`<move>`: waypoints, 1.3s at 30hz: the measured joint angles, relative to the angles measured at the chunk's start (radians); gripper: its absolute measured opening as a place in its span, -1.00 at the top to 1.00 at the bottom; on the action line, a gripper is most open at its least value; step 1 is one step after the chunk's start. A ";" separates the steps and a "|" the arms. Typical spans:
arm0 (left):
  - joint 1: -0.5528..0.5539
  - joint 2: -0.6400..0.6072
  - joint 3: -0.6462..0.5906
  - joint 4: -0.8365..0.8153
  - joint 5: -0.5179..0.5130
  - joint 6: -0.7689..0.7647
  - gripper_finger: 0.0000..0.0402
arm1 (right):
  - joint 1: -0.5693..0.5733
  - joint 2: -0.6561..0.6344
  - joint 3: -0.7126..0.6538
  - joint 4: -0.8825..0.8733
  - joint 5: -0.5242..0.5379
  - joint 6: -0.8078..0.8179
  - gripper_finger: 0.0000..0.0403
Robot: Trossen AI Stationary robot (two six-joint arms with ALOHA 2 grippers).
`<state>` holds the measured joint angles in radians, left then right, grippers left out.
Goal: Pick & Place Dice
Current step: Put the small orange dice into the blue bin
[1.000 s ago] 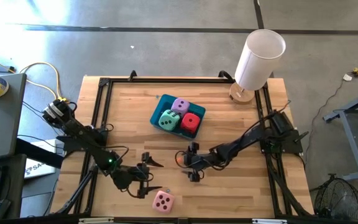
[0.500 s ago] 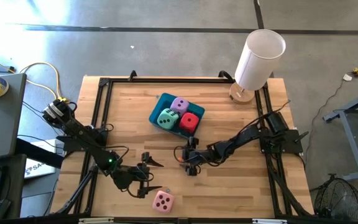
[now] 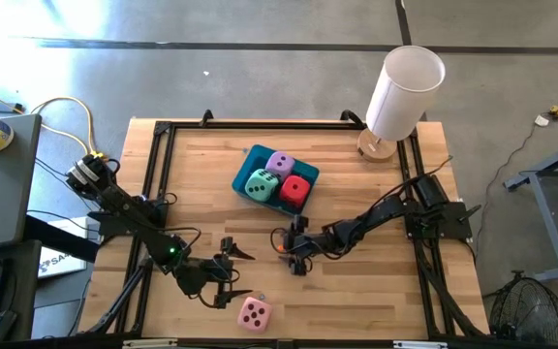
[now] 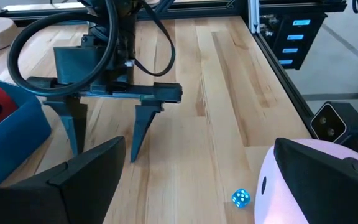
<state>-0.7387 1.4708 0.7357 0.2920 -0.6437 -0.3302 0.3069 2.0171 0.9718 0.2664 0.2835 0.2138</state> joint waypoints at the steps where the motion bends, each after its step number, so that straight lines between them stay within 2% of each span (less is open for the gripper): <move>1: 0.000 0.000 0.000 0.000 0.000 0.000 -0.99 | 0.000 0.000 0.000 0.000 -0.002 0.000 -0.54; 18: 0.000 0.000 0.000 0.000 0.000 0.000 -0.99 | 0.001 0.002 -0.001 -0.006 -0.031 -0.003 0.52; 23: 0.000 0.000 0.000 0.003 0.000 0.000 -0.99 | 0.001 0.002 -0.001 -0.008 -0.029 -0.005 0.77; 26: 0.000 0.000 0.000 0.003 0.000 0.000 -0.99 | 0.001 0.002 -0.002 -0.008 -0.028 -0.008 0.83; 31: 0.000 0.000 0.000 0.021 0.000 0.000 -0.99 | 0.002 -0.003 -0.003 -0.007 -0.010 -0.004 0.78; 39: -0.015 0.000 0.000 0.038 0.000 -0.041 -0.99 | 0.039 -0.137 -0.007 -0.079 0.153 -0.035 0.83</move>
<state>-0.7533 1.4708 0.7357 0.3298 -0.6441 -0.3714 0.3461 1.8799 0.9644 0.1872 0.4367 0.1785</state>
